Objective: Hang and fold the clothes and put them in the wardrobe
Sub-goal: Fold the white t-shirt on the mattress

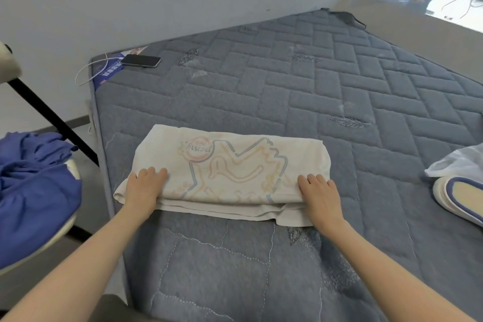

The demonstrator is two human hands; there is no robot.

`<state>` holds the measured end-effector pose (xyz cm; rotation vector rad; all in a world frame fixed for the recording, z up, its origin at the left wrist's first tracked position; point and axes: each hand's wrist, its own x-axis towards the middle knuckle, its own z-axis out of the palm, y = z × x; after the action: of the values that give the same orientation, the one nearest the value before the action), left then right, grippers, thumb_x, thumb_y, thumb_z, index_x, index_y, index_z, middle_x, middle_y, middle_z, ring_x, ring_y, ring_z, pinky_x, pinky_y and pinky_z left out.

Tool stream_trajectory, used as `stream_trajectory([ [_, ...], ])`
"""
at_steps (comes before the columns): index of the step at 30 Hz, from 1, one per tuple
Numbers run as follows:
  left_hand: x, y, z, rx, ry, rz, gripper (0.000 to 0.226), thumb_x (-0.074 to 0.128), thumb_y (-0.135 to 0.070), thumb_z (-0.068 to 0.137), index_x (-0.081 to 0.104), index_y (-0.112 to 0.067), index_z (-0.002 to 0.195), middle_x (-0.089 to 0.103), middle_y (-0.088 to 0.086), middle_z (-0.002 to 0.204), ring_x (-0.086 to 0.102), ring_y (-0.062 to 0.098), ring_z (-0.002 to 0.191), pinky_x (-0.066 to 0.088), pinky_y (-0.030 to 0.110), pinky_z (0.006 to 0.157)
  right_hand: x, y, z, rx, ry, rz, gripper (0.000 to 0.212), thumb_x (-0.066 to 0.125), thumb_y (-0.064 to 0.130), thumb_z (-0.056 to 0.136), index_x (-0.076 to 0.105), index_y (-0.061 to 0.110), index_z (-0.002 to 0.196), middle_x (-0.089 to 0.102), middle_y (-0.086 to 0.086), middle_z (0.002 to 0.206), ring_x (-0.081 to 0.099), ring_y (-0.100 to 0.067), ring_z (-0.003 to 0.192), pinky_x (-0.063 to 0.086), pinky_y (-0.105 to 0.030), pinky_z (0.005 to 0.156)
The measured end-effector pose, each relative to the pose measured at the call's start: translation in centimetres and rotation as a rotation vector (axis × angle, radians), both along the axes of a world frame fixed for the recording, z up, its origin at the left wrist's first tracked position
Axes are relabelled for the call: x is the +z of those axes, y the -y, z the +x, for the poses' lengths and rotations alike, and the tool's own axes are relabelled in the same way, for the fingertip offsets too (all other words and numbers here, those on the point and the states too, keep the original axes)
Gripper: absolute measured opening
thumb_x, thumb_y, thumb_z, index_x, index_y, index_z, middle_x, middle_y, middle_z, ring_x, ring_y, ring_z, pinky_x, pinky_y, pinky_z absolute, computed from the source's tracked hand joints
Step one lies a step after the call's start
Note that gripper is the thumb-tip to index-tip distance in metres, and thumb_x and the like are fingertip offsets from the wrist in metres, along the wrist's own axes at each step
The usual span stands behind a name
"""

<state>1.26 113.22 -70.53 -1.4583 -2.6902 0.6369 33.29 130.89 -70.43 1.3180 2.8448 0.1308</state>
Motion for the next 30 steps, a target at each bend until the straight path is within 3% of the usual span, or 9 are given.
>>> stream_trajectory([
  [2,-0.3,0.0,0.6,0.04,0.067,0.01,0.053,0.051,-0.008,0.086,0.031,-0.021,0.133,0.041,0.003,0.125,0.044,0.021,0.115,0.037,0.03,0.086,0.2,0.1,0.4,-0.109,-0.114,-0.01,0.026,0.05,-0.007,0.072,0.039,0.014,0.082,0.051,-0.004,0.072,0.045,-0.027,0.061,0.018,-0.028,0.049],
  [4,-0.3,-0.5,1.6,-0.009,0.105,0.031,0.058,0.053,-0.01,0.083,0.03,-0.023,0.135,0.038,0.003,0.127,0.042,0.022,0.115,0.036,0.031,0.084,0.4,-0.2,0.9,-0.237,-0.183,-0.022,0.019,0.049,0.006,0.078,0.032,0.015,0.08,0.049,-0.002,0.065,0.04,-0.028,0.055,0.015,-0.028,0.045],
  [6,-0.1,-1.5,3.0,-0.112,0.177,0.073,0.062,0.054,-0.015,0.079,0.032,-0.028,0.135,0.038,0.002,0.126,0.041,0.022,0.113,0.034,0.031,0.082,0.3,-0.5,1.2,-0.343,-0.352,-0.063,0.021,0.054,0.019,0.079,0.035,0.015,0.073,0.051,-0.004,0.061,0.043,-0.029,0.054,0.021,-0.029,0.046],
  [10,-0.1,-4.3,7.9,-0.284,0.453,0.113,0.064,0.056,-0.036,0.081,0.029,-0.035,0.14,0.035,0.0,0.138,0.039,0.022,0.124,0.035,0.039,0.095,0.2,-0.3,1.4,-0.414,-0.742,-0.295,0.024,0.064,0.027,0.081,0.047,0.016,0.068,0.056,0.004,0.062,0.052,-0.019,0.06,0.036,-0.031,0.051],
  [12,-0.4,-5.6,10.9,-0.359,0.524,0.148,0.061,0.052,-0.039,0.087,0.028,-0.034,0.142,0.034,-0.002,0.143,0.038,0.022,0.127,0.035,0.04,0.098,0.1,-0.4,1.7,-0.342,-0.719,-0.435,0.008,0.066,0.022,0.084,0.061,0.016,0.085,0.068,0.003,0.084,0.061,-0.017,0.08,0.047,-0.03,0.069],
  [15,-1.2,-7.1,14.0,-0.402,0.6,0.199,0.054,0.045,-0.036,0.094,0.026,-0.033,0.145,0.036,-0.004,0.145,0.04,0.021,0.127,0.037,0.038,0.097,0.1,-0.7,2.5,-0.201,-0.517,-0.529,0.038,0.062,0.009,0.081,0.06,0.016,0.119,0.065,-0.001,0.115,0.059,-0.019,0.104,0.045,-0.027,0.084],
  [18,-1.8,-7.9,15.4,-0.344,0.621,0.223,0.049,0.043,-0.032,0.097,0.03,-0.034,0.144,0.038,-0.005,0.143,0.041,0.022,0.124,0.04,0.037,0.092,-0.2,-0.8,3.2,-0.139,-0.314,-0.546,0.052,0.058,0.006,0.082,0.052,0.014,0.133,0.057,-0.01,0.128,0.055,-0.029,0.112,0.045,-0.033,0.089],
  [24,-2.4,-8.7,16.3,-0.223,0.692,0.37,0.045,0.037,-0.016,0.095,0.054,-0.038,0.13,0.055,-0.007,0.126,0.05,0.027,0.114,0.043,0.035,0.077,-0.4,-1.0,4.2,-0.214,-0.364,-0.575,0.044,0.056,-0.004,0.076,0.061,0.01,0.117,0.06,-0.008,0.105,0.055,-0.023,0.094,0.04,-0.027,0.075],
  [30,-2.3,-9.0,16.4,-0.205,0.744,0.385,0.046,0.038,-0.013,0.091,0.06,-0.037,0.123,0.061,-0.004,0.124,0.053,0.027,0.112,0.047,0.036,0.081,0.3,-1.6,5.2,-0.217,-0.312,-0.697,0.027,0.07,0.004,0.071,0.068,0.011,0.097,0.054,0.001,0.09,0.052,-0.014,0.083,0.033,-0.016,0.062],
])
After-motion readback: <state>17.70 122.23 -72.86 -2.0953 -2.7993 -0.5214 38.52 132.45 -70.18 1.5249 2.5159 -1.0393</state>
